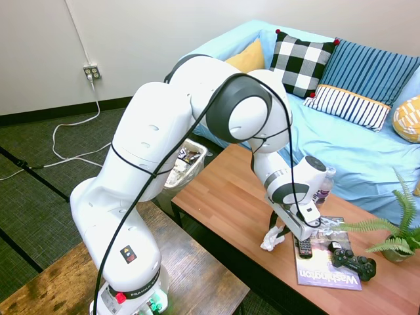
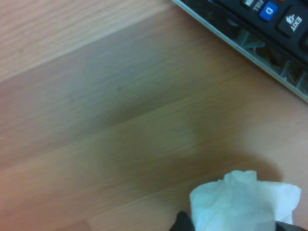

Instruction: Throw the tissue in the trash bin

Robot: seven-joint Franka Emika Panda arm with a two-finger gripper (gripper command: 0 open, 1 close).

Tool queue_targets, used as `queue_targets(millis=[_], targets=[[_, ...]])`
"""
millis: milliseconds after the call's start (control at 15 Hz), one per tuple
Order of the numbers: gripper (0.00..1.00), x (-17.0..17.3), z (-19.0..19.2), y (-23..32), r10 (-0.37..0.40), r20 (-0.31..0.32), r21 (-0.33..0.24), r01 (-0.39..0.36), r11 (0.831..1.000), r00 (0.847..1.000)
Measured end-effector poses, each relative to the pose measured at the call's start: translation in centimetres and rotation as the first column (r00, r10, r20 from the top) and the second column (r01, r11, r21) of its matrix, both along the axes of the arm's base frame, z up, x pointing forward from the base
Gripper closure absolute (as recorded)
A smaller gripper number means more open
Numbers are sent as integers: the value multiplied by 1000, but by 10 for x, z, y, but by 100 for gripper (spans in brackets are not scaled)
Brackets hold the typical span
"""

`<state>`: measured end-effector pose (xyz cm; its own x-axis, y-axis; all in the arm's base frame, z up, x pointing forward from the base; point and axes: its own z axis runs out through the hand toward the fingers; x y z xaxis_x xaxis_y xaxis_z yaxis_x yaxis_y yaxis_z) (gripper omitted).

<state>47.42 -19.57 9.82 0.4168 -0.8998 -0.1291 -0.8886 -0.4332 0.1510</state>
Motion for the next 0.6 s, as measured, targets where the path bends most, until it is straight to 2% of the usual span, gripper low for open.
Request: queue_targets(millis=[600], targets=[[100,1,-1,7,23,-5,14,-22,1000,1000]])
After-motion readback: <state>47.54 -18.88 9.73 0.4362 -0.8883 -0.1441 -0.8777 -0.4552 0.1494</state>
